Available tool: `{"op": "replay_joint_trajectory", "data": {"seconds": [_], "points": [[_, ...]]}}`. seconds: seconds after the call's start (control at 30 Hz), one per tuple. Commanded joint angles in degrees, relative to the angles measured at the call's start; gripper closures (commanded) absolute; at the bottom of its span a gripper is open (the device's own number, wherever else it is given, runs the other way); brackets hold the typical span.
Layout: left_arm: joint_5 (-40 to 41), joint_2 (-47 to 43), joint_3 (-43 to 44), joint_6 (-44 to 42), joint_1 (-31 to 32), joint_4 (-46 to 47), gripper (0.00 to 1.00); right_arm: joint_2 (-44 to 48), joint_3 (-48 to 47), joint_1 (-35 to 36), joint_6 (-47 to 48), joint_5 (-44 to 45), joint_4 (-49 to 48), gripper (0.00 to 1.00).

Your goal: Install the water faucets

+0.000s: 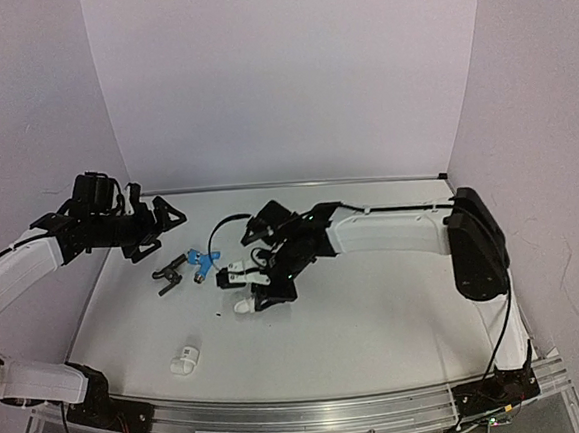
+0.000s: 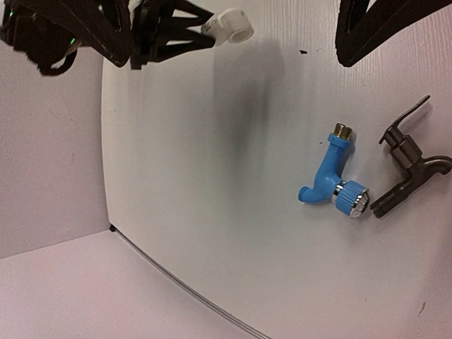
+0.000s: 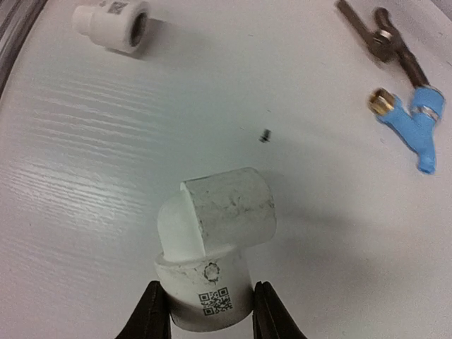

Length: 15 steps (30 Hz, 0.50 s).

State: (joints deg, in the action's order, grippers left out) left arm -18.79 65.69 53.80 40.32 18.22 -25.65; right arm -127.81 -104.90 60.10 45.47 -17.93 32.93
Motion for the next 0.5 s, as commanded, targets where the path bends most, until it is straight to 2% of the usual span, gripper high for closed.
{"op": "replay_joint_trajectory", "data": {"seconds": [0.0,0.03,0.1,0.23,0.33,0.47], "points": [[-10.1,2.2,3.5,0.5,0.1,9.6,0.00,14.1,3.4,-5.5,-6.3,-2.3,-4.9,0.91],[-10.7,2.6,3.3,1.3,0.1,10.5,0.00,15.1,3.8,-6.5,-6.8,-2.4,-5.3,0.91],[-17.5,4.3,2.1,6.2,0.1,20.9,0.00,19.2,4.6,-10.2,-9.7,-2.8,-7.1,0.90],[-25.8,9.4,2.8,13.5,0.7,35.2,0.04,25.2,7.5,-15.0,-15.5,-3.3,-13.2,0.90],[-27.2,12.5,5.4,14.3,2.4,37.7,0.05,27.7,9.6,-15.7,-17.1,-2.5,-15.8,0.89],[-28.7,17.2,10.3,14.2,5.9,37.1,0.14,28.8,11.0,-15.8,-19.7,-2.5,-18.2,0.89]]}}
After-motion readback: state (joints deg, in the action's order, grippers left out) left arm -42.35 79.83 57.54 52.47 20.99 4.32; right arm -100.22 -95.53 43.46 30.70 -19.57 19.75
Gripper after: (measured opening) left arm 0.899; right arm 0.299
